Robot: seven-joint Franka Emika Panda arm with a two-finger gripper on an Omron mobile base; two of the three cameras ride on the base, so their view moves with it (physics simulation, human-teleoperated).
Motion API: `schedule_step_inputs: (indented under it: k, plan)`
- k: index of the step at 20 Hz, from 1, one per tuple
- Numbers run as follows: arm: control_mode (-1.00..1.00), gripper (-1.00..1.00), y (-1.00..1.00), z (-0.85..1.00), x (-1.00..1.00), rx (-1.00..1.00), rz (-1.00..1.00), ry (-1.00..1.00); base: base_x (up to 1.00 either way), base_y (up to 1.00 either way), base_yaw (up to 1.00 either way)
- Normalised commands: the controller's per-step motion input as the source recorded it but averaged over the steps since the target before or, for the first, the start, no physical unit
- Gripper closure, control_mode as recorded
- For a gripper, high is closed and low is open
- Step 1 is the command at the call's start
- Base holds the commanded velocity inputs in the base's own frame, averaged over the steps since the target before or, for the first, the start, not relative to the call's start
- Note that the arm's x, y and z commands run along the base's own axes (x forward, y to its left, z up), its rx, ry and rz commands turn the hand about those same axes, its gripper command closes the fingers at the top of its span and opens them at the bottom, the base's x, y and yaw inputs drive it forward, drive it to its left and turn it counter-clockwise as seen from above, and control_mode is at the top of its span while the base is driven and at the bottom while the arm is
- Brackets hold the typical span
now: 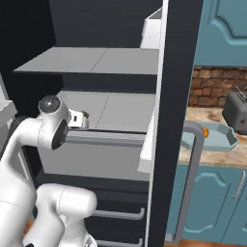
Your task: Pick the orange and kiwi from the fridge and place them inside the tupperware on the counter.
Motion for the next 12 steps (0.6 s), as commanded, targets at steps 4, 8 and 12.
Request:
schedule_step_inputs:
  k: [4,8,12]
  plan:
    - [-1.00,-1.00,0.03,-0.03,0.59,0.00,0.00,0.01,0.00,0.00,0.00]
    - [-1.00,-1.00,0.00,-0.33,0.43,0.00,0.00,0.00,0.00,0.00,0.00]
    - [-1.00,-1.00,0.03,-0.29,0.62,0.00,0.00,0.00,0.00,0.00,0.00]
